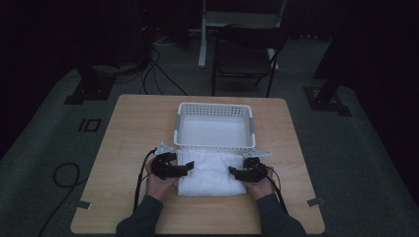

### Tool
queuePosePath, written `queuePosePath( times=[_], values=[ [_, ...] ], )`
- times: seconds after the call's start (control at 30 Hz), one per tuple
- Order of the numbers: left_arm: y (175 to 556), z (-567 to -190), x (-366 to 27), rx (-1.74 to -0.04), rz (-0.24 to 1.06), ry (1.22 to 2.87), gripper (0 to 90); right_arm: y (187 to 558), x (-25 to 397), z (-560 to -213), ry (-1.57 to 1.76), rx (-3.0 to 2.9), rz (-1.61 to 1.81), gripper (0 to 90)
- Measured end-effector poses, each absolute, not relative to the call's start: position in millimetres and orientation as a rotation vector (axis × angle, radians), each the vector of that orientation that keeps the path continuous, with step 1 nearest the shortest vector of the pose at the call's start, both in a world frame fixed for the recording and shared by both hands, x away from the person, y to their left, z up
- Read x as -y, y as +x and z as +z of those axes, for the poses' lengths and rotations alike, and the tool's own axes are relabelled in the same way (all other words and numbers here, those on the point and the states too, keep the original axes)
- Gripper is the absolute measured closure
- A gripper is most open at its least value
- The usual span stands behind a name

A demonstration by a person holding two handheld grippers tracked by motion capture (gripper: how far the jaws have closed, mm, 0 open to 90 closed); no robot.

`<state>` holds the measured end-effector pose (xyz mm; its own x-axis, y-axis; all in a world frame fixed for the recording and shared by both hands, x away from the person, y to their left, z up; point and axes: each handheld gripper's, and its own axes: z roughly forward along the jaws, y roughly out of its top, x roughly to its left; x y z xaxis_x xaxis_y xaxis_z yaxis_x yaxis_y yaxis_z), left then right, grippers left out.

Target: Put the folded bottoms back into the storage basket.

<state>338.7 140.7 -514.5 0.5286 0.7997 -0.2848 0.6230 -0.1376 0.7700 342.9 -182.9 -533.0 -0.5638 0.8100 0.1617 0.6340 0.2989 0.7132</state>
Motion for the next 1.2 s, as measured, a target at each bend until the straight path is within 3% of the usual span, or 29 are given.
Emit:
queuePosePath(
  times=[0.63, 0.73, 1.2],
  values=[
    [350, -541, -140, -1.243, 0.265, 1.909, 4.0, 343, 183, -533, 1.326, -2.324, 1.111, 38.4],
    [353, -545, -142, -1.247, 0.239, 1.913, 2.3, 342, 183, -530, 1.307, -2.294, 1.098, 30.6],
    [359, -553, -146, -1.266, 0.155, 1.882, 0.6, 353, 183, -529, 1.389, -2.280, 1.160, 14.2]
  ],
)
